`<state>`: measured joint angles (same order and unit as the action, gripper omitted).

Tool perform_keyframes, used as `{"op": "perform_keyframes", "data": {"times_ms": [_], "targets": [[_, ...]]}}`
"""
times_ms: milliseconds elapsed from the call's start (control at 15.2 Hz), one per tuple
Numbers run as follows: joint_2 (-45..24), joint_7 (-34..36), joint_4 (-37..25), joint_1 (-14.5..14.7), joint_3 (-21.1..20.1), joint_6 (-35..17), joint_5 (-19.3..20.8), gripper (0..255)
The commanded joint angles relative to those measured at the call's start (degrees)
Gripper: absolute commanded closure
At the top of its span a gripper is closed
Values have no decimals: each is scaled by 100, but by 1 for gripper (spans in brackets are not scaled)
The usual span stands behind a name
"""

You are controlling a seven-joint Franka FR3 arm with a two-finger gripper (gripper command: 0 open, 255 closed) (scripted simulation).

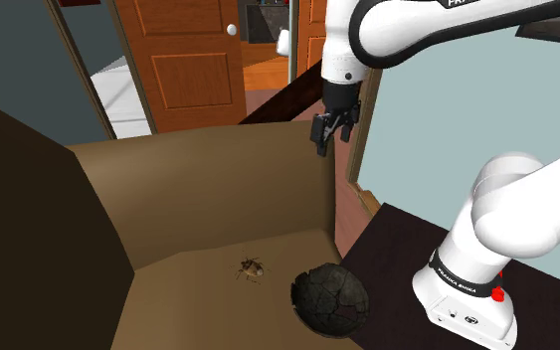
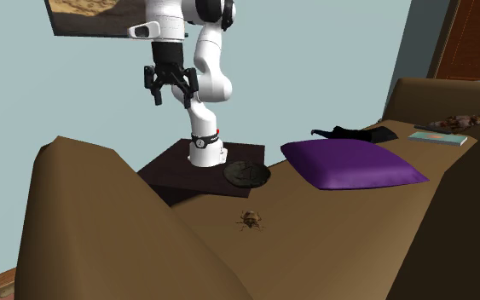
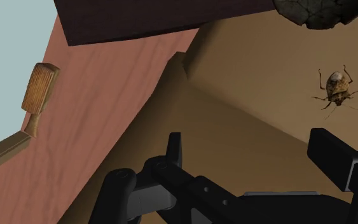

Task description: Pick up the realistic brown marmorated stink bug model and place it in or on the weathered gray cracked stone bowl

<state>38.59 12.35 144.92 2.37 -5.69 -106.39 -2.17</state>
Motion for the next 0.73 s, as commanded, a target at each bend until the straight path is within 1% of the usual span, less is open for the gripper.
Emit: {"op": "perform_keyframes", "data": {"times_ms": [0,396,660], "targets": [[-214,208,142,97,-196,-364,-121,0],[-999,763,364,335,-738,-1380,-372,0],[-1687,1166,352,445,-1111,-2064,-433,0]]}}
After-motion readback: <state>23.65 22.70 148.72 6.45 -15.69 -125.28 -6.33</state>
